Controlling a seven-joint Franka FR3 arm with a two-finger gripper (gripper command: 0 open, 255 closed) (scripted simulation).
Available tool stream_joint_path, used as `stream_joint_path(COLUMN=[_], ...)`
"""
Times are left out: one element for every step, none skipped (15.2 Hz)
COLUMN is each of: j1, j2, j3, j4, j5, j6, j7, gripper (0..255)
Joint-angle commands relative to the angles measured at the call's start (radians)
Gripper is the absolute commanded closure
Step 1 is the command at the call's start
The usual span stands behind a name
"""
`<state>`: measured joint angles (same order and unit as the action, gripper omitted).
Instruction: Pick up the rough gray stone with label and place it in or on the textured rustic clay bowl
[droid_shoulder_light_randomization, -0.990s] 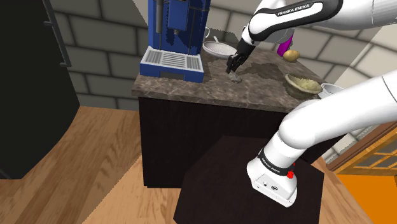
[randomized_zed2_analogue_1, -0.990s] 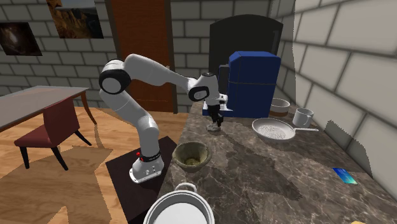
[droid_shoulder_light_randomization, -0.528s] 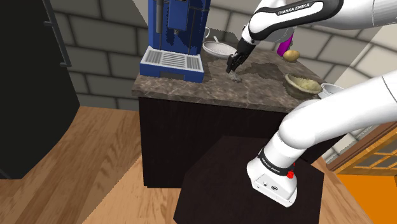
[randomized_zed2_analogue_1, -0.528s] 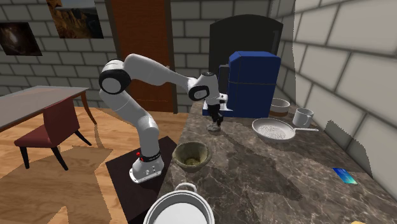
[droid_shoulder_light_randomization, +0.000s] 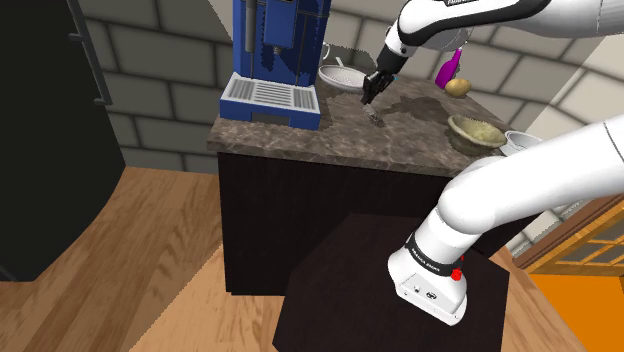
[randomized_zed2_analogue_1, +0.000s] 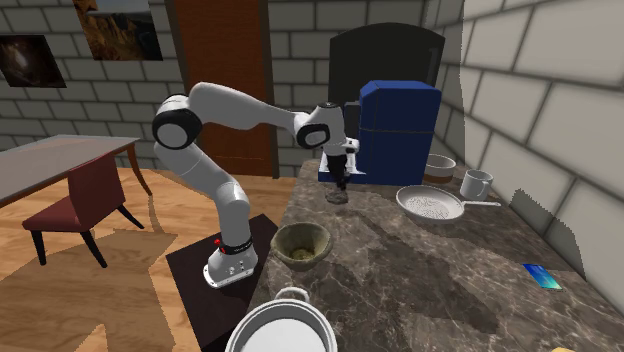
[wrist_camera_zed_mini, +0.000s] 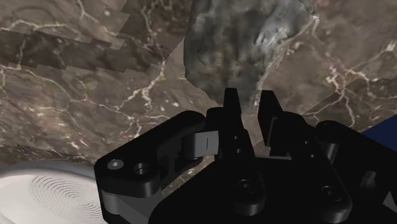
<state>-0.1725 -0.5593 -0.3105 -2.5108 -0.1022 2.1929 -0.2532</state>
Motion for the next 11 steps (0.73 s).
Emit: stream_joint_path(j1=[0.0, 0.0, 0.001, 0.001, 0.002, 0.002, 0.002, 0.003, 0.003, 0.004, 0.005], j2=[-0.009, -0.012, -0.015, -0.017, -0.019, -0.021, -0.022, -0.024, -0.025, -0.025, -0.026], j3=[0.005, 0.007, 0.009, 0.011, 0.013, 0.014, 0.016, 0.018, 0.02, 0.021, 0.023], j4=[0.02, 0.032, 0.043, 0.055, 0.067, 0.079, 0.091, 0.104, 0.116, 0.129, 0.142], j5=[0.001, 0.002, 0.002, 0.003, 0.004, 0.004, 0.005, 0.006, 0.007, 0.008, 0.009], j6=[-0.03, -0.044, -0.058, -0.072, -0.086, -0.1, -0.114, -0.128, -0.141, -0.155, -0.169], j7=[0.003, 0.004, 0.005, 0.006, 0.006, 0.007, 0.008, 0.008, 0.009, 0.01, 0.01], gripper=[255, 255, 255, 255, 255, 255, 255, 255, 255, 255, 255])
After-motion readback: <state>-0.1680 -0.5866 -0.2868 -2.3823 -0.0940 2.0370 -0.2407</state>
